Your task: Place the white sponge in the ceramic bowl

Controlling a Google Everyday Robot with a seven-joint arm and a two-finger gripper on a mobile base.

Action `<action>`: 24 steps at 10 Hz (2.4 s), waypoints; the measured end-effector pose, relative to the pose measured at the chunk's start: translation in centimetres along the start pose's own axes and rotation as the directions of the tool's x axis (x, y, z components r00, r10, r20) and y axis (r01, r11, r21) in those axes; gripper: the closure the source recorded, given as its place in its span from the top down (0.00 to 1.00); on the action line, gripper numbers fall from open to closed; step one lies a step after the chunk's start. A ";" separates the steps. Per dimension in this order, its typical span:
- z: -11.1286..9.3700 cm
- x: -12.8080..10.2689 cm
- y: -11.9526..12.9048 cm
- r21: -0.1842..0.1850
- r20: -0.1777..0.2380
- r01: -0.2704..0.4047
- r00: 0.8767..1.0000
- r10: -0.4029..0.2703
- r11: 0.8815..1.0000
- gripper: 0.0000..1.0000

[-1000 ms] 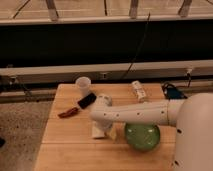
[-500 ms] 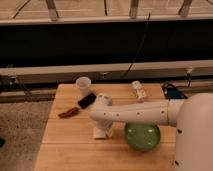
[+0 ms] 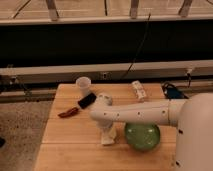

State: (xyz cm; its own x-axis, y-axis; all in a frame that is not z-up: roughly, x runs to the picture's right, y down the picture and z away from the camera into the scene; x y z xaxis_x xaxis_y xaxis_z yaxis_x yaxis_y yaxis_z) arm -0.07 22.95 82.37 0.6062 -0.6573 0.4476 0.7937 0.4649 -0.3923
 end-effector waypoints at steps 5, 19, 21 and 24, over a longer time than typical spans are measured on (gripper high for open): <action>-0.1 0.0 0.1 -0.002 0.001 -0.001 1.000 0.001 1.000 0.00; -4.9 7.2 4.5 0.061 0.043 -0.092 0.995 0.090 0.994 0.00; -5.2 8.0 5.3 0.066 0.052 -0.105 0.993 0.101 0.992 0.00; -5.1 10.0 8.6 0.071 0.070 -0.134 0.989 0.129 0.988 0.00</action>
State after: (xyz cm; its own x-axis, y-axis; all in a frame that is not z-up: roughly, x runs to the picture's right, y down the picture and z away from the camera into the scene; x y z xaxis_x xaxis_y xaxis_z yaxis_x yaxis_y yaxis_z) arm 12.57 17.33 79.43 0.7056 -0.5489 0.4481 0.7068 0.5898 -0.3906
